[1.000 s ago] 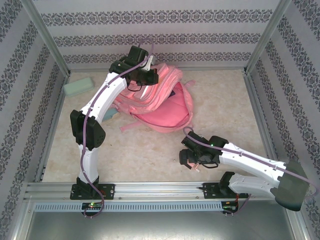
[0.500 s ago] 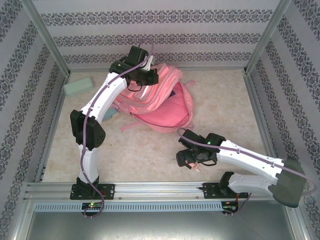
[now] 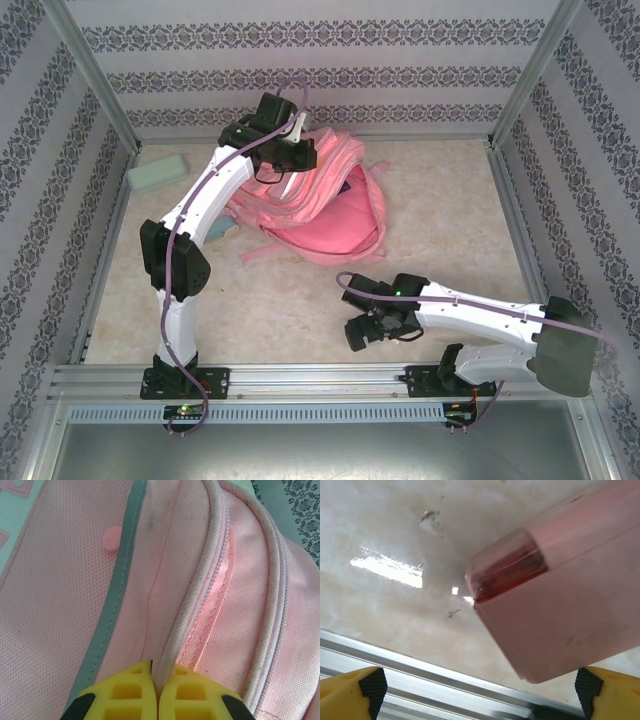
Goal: Pack books, pencil case, and school supplies into a backpack
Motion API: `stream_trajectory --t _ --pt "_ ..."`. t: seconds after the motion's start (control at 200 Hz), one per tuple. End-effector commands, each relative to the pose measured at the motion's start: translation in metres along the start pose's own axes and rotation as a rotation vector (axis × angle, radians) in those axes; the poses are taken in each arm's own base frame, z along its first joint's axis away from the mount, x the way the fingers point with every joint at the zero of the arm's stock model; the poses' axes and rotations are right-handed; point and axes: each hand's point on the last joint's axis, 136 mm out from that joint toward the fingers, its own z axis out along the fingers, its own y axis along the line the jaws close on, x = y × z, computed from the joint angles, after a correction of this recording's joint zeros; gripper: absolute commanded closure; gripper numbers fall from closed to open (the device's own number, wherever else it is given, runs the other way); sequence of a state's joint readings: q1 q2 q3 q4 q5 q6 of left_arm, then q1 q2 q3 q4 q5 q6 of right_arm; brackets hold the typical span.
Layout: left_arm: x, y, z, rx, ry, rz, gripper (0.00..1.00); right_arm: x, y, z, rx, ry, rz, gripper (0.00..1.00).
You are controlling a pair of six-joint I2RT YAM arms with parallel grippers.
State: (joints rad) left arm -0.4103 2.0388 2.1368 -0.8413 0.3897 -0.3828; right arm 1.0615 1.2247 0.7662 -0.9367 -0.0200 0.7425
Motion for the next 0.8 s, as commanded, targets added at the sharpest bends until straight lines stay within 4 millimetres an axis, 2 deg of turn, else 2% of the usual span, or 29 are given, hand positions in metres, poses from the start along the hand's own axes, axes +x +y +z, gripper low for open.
stream_trajectory --t 0.0,0.195,0.325,0.47,0.62,0.724,0.794 --pt "-0.024 -0.021 -0.035 0.061 -0.109 0.025 1.00 -0.003 0.017 0.006 -0.045 0.007 0.021 0.02" --pt "-0.024 -0.021 -0.037 0.059 -0.110 0.025 1.00 -0.029 0.041 0.004 -0.064 -0.031 -0.025 0.02" --pt "-0.023 -0.021 -0.040 0.053 -0.111 0.032 1.00 -0.038 0.046 0.002 -0.044 -0.040 -0.038 0.02" --pt "-0.022 -0.021 -0.041 0.050 -0.112 0.034 1.00 -0.034 0.040 -0.003 -0.032 -0.042 -0.018 0.02" --pt "-0.021 -0.020 -0.038 0.052 -0.109 0.029 1.00 -0.036 0.026 -0.029 -0.016 -0.120 0.036 0.02" --pt "-0.022 -0.021 -0.036 0.066 -0.109 0.022 1.00 -0.042 0.011 -0.042 0.025 -0.198 0.083 0.02" --pt "-0.022 -0.022 -0.035 0.073 -0.110 0.017 1.00 -0.046 -0.001 -0.039 0.053 -0.219 0.151 0.02"
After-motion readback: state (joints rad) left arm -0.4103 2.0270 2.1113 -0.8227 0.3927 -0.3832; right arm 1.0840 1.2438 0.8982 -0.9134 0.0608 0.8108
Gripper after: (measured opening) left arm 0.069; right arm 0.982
